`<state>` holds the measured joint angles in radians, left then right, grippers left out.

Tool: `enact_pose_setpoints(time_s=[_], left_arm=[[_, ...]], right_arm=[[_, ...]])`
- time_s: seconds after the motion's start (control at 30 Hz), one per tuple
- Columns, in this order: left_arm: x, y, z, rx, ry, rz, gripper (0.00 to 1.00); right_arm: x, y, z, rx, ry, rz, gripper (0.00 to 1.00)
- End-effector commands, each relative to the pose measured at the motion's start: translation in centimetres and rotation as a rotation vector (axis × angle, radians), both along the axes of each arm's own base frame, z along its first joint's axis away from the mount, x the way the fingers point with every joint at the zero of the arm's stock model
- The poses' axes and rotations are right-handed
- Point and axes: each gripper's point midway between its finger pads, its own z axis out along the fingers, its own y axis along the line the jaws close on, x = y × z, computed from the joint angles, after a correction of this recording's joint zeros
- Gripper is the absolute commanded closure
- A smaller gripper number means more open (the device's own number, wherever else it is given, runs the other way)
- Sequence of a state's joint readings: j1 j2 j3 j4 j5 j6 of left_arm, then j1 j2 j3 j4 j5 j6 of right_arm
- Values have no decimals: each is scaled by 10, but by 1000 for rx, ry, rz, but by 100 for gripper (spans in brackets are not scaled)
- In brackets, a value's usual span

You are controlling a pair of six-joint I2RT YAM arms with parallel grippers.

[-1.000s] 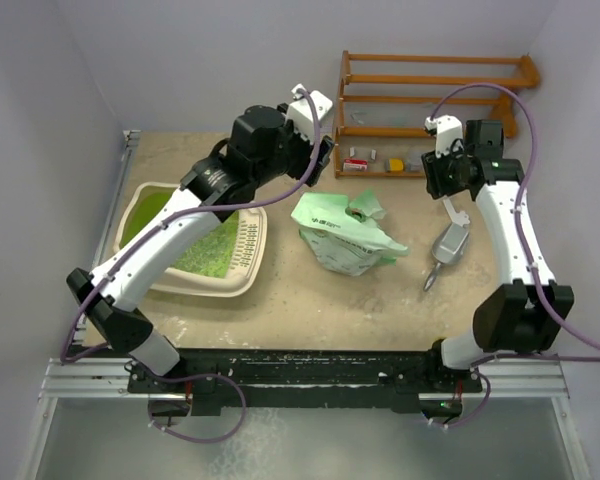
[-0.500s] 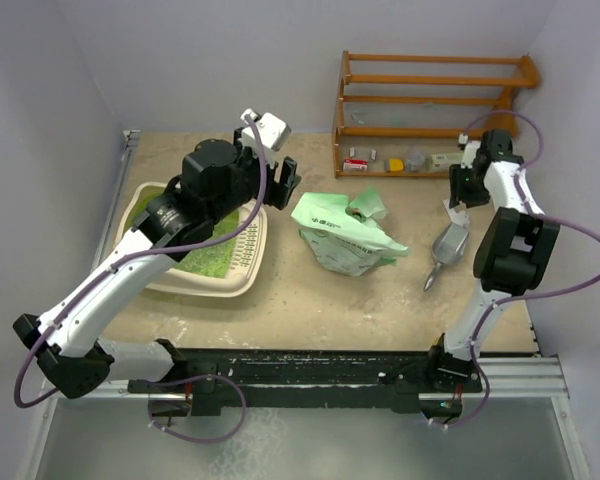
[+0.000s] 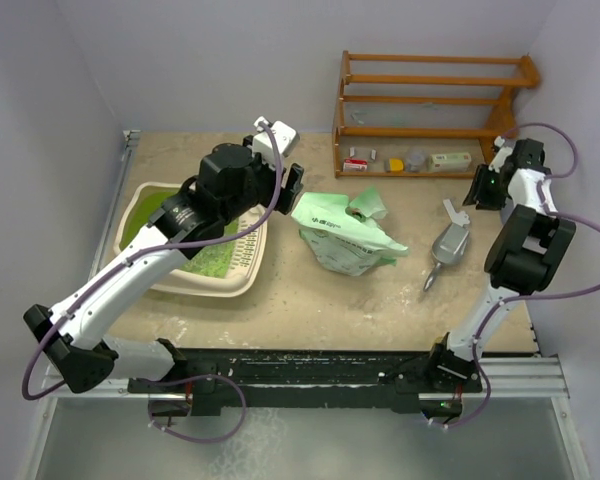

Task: Fill the litter box with clean litter
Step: Pick up the clamp at the center of the board.

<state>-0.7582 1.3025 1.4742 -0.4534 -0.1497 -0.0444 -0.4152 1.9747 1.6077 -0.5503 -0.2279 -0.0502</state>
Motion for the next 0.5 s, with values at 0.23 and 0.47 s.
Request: enact_pose_setpoints(time_s=[0.23,0.47], left_arm=[[12,-6,7,-36,-18,26,33],[12,-3,3,-29,3,43,33]], right_arm=[[4,6,-34,129,2,79,59],[6,5,-52,149,27,96,60]])
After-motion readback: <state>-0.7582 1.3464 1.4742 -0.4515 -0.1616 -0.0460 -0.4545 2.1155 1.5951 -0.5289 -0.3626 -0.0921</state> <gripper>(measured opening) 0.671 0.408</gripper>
